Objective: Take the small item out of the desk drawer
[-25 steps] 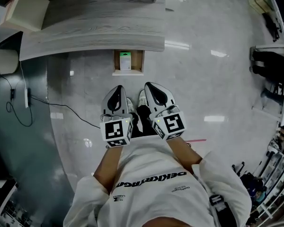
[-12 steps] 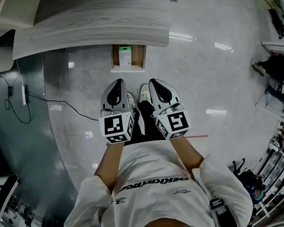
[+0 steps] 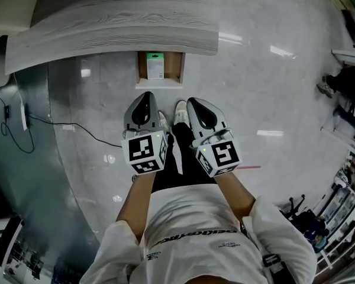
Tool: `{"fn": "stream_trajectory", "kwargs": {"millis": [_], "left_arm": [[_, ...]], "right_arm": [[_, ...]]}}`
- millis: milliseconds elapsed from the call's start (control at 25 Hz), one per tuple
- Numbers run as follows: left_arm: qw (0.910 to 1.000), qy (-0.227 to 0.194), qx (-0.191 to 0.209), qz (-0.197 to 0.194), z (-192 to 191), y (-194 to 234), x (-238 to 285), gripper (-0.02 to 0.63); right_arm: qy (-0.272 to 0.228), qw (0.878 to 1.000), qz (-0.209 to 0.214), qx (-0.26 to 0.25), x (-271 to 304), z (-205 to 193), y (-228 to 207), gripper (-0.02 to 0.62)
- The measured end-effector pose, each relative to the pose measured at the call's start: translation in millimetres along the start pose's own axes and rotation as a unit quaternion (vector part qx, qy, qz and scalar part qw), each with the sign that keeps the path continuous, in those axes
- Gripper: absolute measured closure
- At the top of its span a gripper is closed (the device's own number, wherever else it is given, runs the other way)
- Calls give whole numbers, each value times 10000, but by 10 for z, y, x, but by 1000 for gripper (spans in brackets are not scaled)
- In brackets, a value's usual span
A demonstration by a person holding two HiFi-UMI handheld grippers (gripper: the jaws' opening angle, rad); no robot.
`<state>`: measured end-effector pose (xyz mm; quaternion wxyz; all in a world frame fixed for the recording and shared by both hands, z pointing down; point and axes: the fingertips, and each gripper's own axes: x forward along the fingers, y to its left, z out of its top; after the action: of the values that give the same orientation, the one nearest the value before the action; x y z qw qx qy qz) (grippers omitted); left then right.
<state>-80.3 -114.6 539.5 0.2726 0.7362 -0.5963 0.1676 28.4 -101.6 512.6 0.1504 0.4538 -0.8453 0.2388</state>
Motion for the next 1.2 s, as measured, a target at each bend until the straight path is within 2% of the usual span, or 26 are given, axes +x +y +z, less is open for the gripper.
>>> {"fn": "stream_trajectory", "kwargs": {"millis": [200,400,640,920,1200], "left_arm": [[9998,184,-3,-13,-110,42,228,589],[9992,367,-133,-4,-207,57,402,588],[9977,663,-130,-38,-363,68,629,499],[9959,902,-121,-9,-577,221,966,433],[9928,1185,-150,-48,-726,151,1335,381]], "right_arm": [[85,9999,101,-15,116,-93,-9,565],[113,9999,-8,-15,117,-157,-85,565],[152,9999,-27,-6,130,-240,-151,565],[220,9997,21,40,320,-407,-128,565],[263,9996,70,58,367,-475,-280,565]]}}
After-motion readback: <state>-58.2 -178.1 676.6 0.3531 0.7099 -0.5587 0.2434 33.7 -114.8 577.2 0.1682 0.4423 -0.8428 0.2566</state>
